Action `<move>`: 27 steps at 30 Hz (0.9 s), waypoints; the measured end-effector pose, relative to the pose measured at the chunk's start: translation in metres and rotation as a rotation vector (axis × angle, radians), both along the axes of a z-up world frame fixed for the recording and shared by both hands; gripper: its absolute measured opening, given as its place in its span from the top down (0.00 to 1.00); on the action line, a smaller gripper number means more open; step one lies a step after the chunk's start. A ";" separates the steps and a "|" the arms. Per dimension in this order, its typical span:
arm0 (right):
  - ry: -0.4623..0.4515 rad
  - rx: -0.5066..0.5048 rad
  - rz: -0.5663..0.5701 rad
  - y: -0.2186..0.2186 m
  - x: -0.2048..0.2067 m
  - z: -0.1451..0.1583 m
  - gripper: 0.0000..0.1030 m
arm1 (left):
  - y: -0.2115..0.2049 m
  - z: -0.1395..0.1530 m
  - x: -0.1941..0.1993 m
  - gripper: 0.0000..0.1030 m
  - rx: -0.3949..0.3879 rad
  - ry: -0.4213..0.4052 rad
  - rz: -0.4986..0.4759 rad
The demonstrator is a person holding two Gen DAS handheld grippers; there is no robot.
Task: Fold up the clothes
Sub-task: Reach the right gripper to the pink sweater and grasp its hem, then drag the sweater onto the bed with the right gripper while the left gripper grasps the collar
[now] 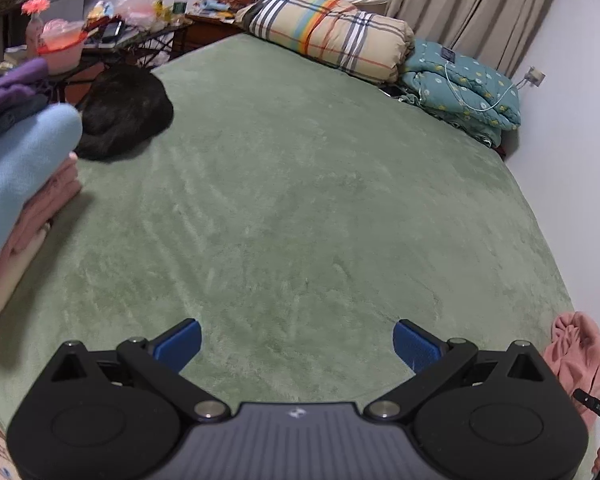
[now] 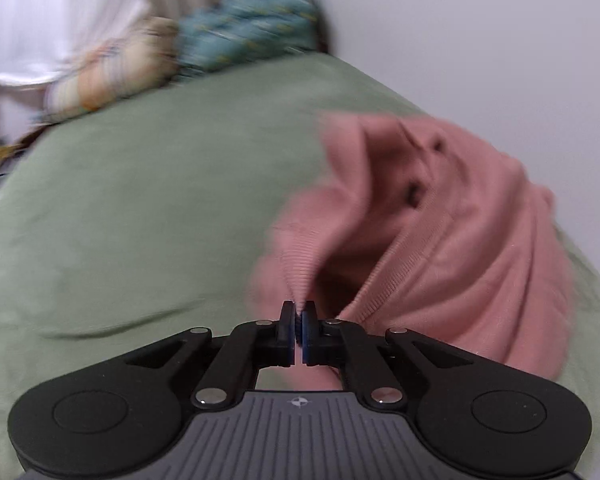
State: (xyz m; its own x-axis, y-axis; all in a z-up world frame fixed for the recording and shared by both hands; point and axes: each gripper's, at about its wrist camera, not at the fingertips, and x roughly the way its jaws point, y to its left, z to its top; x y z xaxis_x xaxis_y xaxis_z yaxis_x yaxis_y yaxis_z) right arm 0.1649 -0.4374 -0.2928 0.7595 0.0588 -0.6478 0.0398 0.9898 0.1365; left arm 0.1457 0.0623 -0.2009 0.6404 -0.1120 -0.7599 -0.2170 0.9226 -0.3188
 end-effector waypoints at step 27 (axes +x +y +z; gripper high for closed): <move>0.010 0.227 0.558 0.277 0.015 0.103 0.47 | 0.071 -0.047 -0.007 0.01 -0.042 0.042 0.137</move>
